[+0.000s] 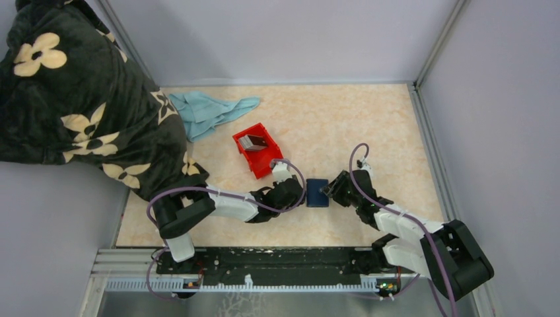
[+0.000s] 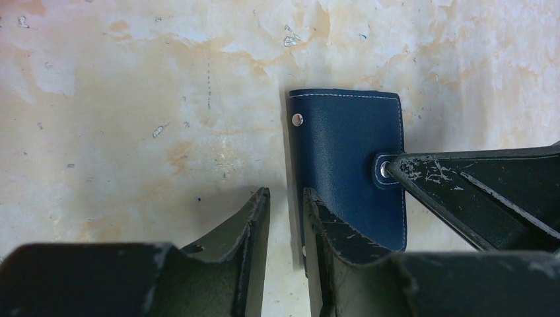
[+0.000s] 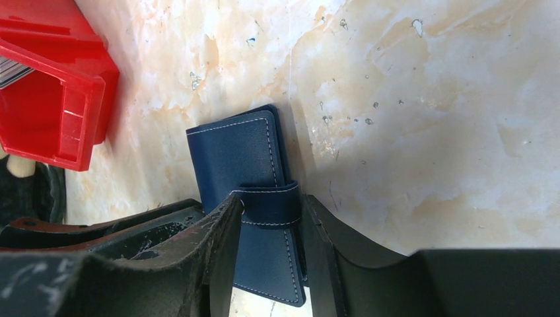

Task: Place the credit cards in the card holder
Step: Close the card holder at the center of the board.

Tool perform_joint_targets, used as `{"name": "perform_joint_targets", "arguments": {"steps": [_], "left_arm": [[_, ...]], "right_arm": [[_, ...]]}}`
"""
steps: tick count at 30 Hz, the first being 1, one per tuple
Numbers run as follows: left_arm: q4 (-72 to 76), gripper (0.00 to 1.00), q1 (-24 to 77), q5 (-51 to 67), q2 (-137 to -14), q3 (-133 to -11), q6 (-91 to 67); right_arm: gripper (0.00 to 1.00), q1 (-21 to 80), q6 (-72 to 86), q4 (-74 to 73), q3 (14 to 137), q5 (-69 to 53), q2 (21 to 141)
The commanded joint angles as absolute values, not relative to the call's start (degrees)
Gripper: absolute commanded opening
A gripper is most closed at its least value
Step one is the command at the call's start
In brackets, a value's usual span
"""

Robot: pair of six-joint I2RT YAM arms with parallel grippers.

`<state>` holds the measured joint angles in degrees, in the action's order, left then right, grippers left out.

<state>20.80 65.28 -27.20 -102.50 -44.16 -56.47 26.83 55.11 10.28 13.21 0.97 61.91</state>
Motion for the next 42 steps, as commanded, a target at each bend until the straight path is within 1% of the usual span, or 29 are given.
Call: {"name": "perform_joint_targets", "arguments": {"steps": [1,14,33,42], "left_arm": [[15.5,0.33,65.9,-25.8,-105.0,-43.9,-54.9],[14.9,0.33,65.9,-25.9,-105.8,-44.7,-54.9],[12.7,0.33,65.9,-26.5,-106.8,-46.4,-55.5],[11.8,0.33,65.9,-26.3,-107.1,-47.1,-56.0]], "right_arm": [[0.4,26.7,53.6,8.3,12.7,0.4,61.8],[0.4,26.6,52.1,5.9,12.8,-1.3,62.6],[0.38,26.6,53.0,2.0,10.2,-0.8,59.6],[0.36,26.9,52.5,1.9,10.7,-1.0,64.2]]}}
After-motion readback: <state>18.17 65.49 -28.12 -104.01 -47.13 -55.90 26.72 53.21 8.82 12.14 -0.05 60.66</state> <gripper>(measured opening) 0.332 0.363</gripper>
